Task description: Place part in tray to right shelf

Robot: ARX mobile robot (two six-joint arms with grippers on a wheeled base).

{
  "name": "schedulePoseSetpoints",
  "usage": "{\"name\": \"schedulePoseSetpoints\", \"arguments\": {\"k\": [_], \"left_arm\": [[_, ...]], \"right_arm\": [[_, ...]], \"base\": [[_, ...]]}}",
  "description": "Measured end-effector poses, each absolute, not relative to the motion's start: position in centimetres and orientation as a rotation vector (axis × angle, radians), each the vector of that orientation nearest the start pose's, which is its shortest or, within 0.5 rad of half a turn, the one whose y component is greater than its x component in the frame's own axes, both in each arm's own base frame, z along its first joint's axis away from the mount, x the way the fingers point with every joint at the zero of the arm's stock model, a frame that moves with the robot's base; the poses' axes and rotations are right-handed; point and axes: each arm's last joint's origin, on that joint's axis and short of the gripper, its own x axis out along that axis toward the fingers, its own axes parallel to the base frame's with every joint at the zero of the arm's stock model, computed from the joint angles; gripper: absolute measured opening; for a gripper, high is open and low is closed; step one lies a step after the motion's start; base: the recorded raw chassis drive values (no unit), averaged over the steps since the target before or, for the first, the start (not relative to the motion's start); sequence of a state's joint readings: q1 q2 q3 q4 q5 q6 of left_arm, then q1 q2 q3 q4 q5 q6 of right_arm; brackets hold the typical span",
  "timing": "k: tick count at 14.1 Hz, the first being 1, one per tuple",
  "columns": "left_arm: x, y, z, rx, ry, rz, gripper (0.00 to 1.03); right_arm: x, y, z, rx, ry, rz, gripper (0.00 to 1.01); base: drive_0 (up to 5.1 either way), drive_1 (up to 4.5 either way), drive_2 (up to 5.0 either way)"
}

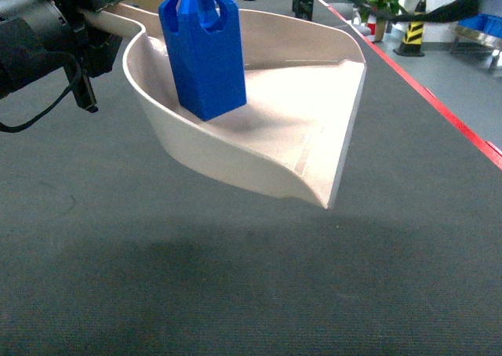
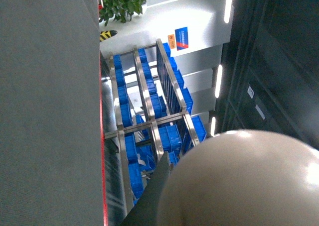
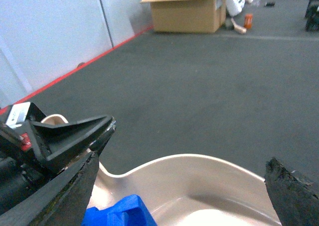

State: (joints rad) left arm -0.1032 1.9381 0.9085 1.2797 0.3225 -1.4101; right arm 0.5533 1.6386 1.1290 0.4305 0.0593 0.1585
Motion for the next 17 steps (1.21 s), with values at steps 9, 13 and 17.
{"name": "schedulePoseSetpoints", "arguments": {"k": [9,13,17], "left_arm": [[38.2,-4.8,19.4,-1.352,0.09,-0.524,0.12],[38.2,-4.9,19.4,-1.352,0.091,-0.525,0.12],[38.2,-4.8,19.4,-1.352,0.09,-0.525,0.12]], "right_arm": [[19.8,6.9,26.2,-0.112,0.157,0.188,0.98],[19.3,6.8,26.6,-0.11,0.129,0.2,0.98],[19.3,6.8,26.7,-0.112,0.127,0.2,0.98]], "base": [[0.0,0.0,0.0],[0.0,0.0,0.0],[0.0,0.0,0.0]]}}
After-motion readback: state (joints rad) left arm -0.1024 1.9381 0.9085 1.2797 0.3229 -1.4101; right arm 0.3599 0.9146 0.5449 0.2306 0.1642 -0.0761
